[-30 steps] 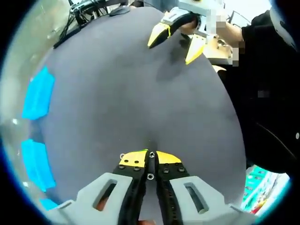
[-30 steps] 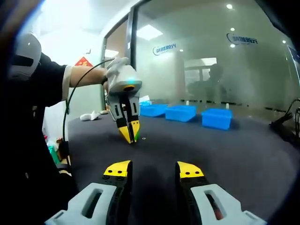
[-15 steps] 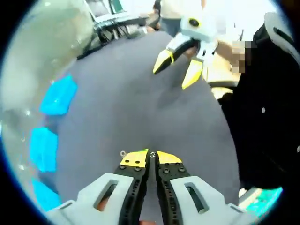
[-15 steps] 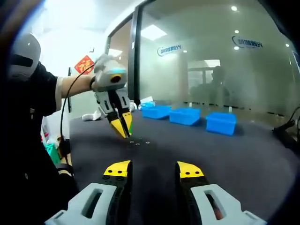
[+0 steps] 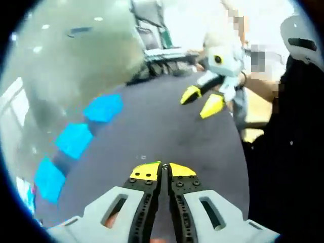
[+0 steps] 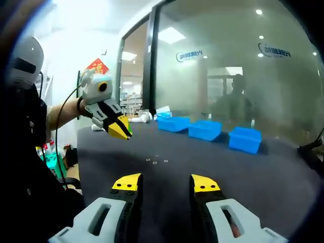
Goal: Sort the screws, nuts, and washers into the corresponding bins
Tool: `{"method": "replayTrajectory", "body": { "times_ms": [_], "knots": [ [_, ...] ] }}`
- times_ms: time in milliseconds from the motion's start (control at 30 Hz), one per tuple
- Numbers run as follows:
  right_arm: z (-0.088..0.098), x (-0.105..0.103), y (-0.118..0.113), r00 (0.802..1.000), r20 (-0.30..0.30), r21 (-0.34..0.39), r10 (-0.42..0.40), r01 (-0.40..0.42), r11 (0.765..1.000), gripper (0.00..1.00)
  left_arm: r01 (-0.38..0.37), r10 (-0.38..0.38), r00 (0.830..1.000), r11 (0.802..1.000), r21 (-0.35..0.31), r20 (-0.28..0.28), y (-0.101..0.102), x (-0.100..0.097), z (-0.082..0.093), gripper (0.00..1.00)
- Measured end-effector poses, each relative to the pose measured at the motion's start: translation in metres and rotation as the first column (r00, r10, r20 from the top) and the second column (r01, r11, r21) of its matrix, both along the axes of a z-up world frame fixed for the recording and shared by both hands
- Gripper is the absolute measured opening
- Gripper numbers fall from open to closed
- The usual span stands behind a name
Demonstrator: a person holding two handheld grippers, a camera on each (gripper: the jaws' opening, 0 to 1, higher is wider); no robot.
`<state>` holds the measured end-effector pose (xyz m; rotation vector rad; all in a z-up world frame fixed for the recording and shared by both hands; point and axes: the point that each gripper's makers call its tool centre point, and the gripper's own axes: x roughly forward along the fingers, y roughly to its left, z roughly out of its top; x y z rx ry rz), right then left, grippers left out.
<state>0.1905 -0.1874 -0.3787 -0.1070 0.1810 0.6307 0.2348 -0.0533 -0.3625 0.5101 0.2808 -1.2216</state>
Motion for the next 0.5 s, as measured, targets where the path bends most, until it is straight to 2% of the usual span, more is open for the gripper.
{"method": "replayTrajectory", "body": {
  "times_ms": [133,267,367,467,500],
  "knots": [
    [0.003,0.001,0.004,1.000,0.004,-0.003,0.006,-0.006,1.000,0.33,-0.123,0.123,0.992,0.989,-0.079,0.002,0.021,0.008,0.000,0.03],
    [0.005,0.003,0.008,1.000,0.008,-0.005,0.008,-0.008,1.000,0.33,-0.228,0.232,0.973,0.962,-0.148,0.008,0.041,0.013,0.002,0.03],
    [0.007,0.004,0.010,1.000,0.012,-0.004,0.009,-0.008,1.000,0.33,-0.291,0.298,0.954,0.930,-0.224,-0.002,0.050,0.012,0.011,0.03],
    [0.008,0.005,0.013,1.000,0.015,-0.003,0.010,-0.010,1.000,0.33,-0.350,0.371,0.928,0.891,-0.289,0.019,0.061,0.014,0.022,0.03],
    [0.008,0.005,0.014,1.000,0.015,-0.002,0.010,-0.010,1.000,0.33,-0.360,0.388,0.921,0.884,-0.298,0.039,0.064,0.014,0.026,0.03]
  ]
}}
